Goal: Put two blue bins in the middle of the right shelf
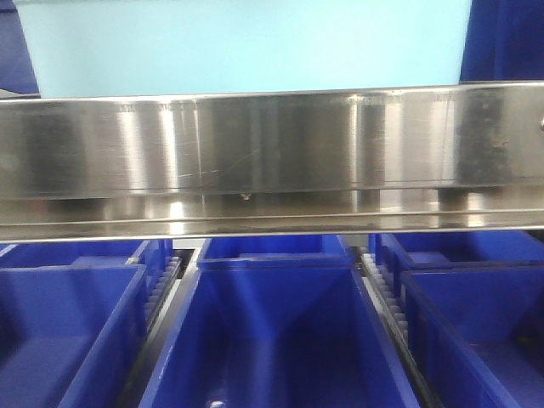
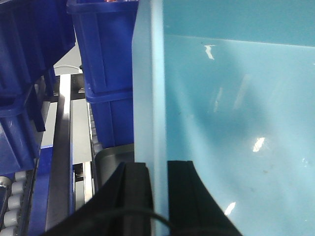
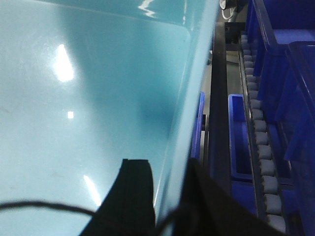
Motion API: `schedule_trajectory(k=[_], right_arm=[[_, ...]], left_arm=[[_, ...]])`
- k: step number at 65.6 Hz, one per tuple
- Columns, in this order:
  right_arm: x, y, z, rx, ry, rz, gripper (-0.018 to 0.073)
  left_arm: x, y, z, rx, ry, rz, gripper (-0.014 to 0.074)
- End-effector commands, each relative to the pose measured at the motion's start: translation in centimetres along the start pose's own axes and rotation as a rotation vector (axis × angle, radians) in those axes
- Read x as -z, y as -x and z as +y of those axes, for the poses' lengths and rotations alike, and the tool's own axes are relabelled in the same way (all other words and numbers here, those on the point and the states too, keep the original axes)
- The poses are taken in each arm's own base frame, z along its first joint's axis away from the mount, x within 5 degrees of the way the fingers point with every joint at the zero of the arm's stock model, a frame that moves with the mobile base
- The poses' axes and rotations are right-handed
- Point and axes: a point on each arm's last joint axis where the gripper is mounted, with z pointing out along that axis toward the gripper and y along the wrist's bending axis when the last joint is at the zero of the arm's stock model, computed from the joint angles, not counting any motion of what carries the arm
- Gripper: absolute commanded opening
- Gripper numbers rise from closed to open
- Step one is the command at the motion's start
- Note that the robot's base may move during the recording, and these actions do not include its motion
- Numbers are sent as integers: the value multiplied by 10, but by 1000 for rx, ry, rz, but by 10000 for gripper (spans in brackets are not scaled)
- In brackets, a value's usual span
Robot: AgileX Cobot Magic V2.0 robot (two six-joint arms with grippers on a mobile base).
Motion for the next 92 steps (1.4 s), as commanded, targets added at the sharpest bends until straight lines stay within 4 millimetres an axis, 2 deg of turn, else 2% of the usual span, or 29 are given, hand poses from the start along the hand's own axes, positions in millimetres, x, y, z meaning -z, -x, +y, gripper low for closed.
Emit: schedule_trajectory(k=[1, 67, 81, 92], right_arm=[[11, 7, 6, 4, 47, -60, -151], [11, 8, 6, 4, 48, -68, -151], [7, 4, 8, -13, 70, -22, -151], [-13, -8, 8, -21, 71, 95, -151]], left_arm=[[8, 11, -4, 32, -46, -95, -111], [8, 12, -4, 32, -46, -100, -111], [7, -10, -3, 41, -28, 133, -111], [-2, -28, -2, 34, -3, 303, -111]])
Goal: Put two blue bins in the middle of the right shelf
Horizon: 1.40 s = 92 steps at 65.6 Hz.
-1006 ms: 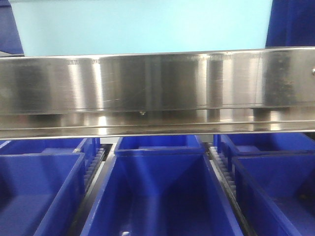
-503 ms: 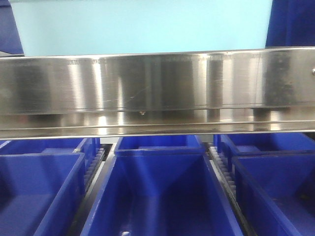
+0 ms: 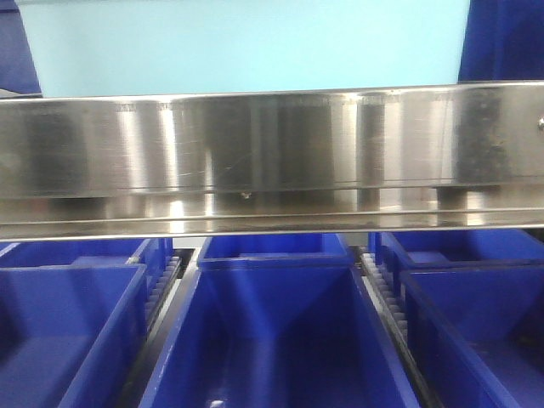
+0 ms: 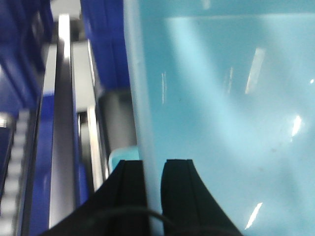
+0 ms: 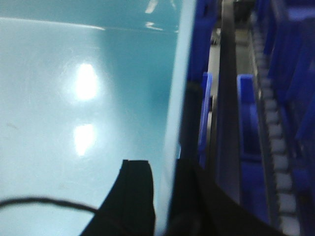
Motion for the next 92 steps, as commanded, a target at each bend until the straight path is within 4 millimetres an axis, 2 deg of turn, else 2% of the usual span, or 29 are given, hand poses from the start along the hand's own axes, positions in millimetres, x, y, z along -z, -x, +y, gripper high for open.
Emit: schedule_trajectory(k=[1, 8, 16, 22, 71, 92], right_arm=[[-7, 1, 5, 3, 41, 9, -151], [-26, -7, 3, -1, 35, 83, -151], [-38, -11, 3, -6, 38, 115, -151], [-39, -11, 3, -6, 38, 114, -151], [-39, -22, 2, 5, 34, 240, -151], [-52, -25, 1, 3, 30, 267, -151]], left_arm=[[-5, -5, -5, 19, -35, 61, -111], [-19, -12, -5, 12, -17, 137, -111], [-32, -19, -4, 0, 9, 204, -111], [-40, -20, -3, -6, 21, 219, -111], [-41, -22, -3, -5, 23, 225, -111], [-62, -46, -3, -13, 30, 337, -111]])
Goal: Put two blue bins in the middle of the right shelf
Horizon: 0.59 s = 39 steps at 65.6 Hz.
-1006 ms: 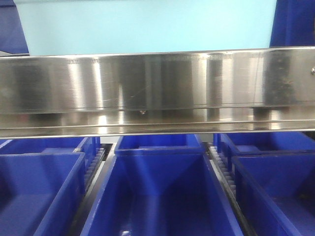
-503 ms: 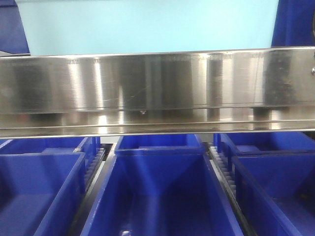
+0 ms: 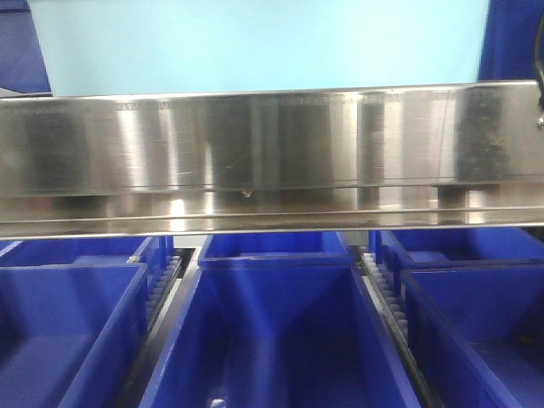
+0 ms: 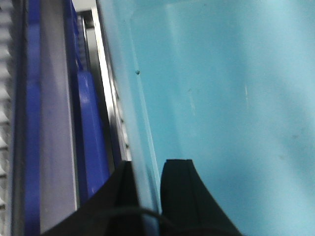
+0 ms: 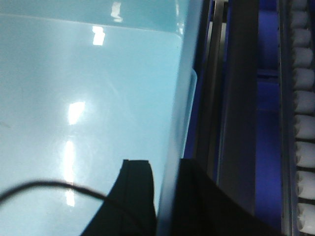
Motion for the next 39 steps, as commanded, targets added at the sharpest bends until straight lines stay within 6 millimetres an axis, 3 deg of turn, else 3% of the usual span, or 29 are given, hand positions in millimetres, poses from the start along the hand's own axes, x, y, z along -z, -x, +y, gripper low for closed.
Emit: schedule_trajectory(k=[1, 9, 16, 25, 27, 29, 39], right_arm=[[6, 3, 7, 14, 51, -39, -151], [6, 3, 7, 14, 51, -39, -106], [7, 2, 7, 14, 51, -41, 95], [12, 3, 7, 17, 46, -53, 515], [15, 2, 6, 17, 43, -59, 582], [18, 3, 7, 18, 44, -66, 572], [34, 1, 8, 19, 46, -99, 558]], left_arm=[[-3, -2, -3, -4, -23, 3, -111], [-3, -3, -3, -4, -23, 5, -89], [-1, -3, -2, -5, -20, -1, 56], [5, -2, 1, -11, 0, -17, 441], [7, -2, 2, -14, 7, -23, 560], [9, -2, 3, -18, 21, -30, 632], [25, -2, 9, -27, 57, -69, 515]])
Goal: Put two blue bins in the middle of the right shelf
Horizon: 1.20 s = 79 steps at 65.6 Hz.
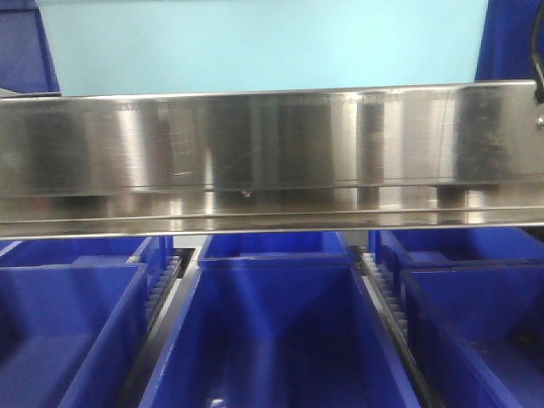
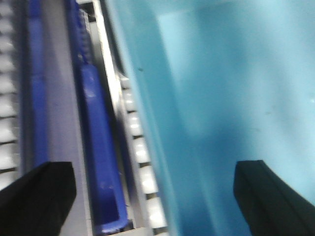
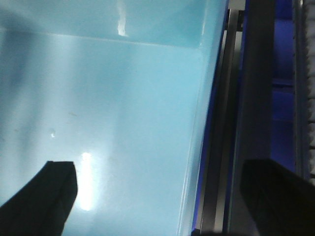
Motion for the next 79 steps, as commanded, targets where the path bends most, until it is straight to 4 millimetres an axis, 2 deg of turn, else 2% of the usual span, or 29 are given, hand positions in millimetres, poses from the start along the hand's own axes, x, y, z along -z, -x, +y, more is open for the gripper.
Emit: schedule_trajectory(k=[1, 13, 19, 26, 36, 42, 52, 65, 69, 72, 79], right_arm=[[22, 2, 3, 18, 1, -67, 558], [33, 1, 4, 20, 4, -88, 558], [32, 1, 4, 20, 3, -84, 558], [26, 1, 3, 19, -1, -71, 558], [9, -8, -1, 15, -20, -7, 558], [-8, -20, -5, 8, -29, 65, 558], [-36, -43, -10, -3, -41, 191, 558], [-52, -59, -14, -11, -52, 270, 554], [-53, -59, -13, -15, -45, 264, 520], [-53, -58, -13, -17, -45, 256, 456], [-53, -58, -13, -18, -41, 250, 220]], left_arm=[[17, 1, 4, -3, 15, -54, 507], [32, 0, 6, 1, 9, -85, 398], [30, -1, 3, 7, -17, -73, 388], [18, -8, 1, 5, -21, -26, 388], [-8, -26, 0, 1, -17, 84, 394], [-21, -38, 0, 11, -24, 146, 394], [-34, -49, -1, 42, -60, 214, 394], [-44, -58, -4, 55, -83, 261, 393], [-48, -59, -5, 61, -96, 277, 387], [-51, -59, -7, 65, -103, 287, 368], [-56, -60, -7, 64, -102, 299, 243]])
